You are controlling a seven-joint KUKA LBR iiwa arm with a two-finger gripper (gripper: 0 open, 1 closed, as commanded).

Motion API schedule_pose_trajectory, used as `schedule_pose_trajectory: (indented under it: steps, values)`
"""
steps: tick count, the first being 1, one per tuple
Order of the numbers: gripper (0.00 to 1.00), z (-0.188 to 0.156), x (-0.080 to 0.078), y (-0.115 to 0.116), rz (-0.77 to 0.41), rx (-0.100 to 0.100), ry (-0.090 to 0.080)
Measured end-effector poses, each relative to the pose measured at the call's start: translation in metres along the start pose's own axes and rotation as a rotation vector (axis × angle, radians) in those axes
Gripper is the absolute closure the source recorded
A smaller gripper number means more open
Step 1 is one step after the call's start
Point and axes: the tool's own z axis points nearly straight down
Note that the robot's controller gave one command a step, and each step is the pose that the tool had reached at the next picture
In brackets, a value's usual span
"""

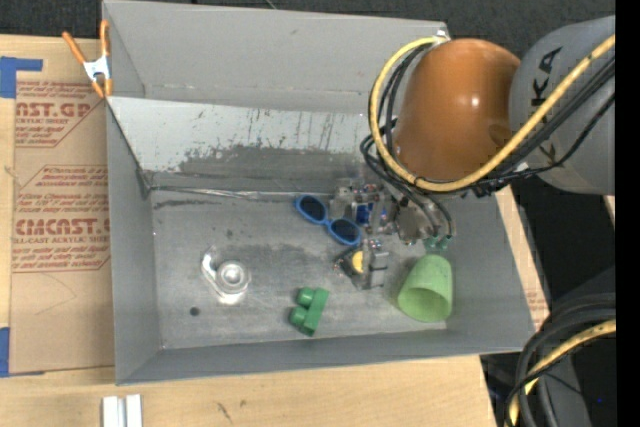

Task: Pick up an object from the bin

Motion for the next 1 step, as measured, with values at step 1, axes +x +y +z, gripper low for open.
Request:
schedule_pose_trajectory:
  steps: [1]
  values:
    - [0.00,0.1154,0.0205,-0.0016,-0.083,-0.002,0.009]
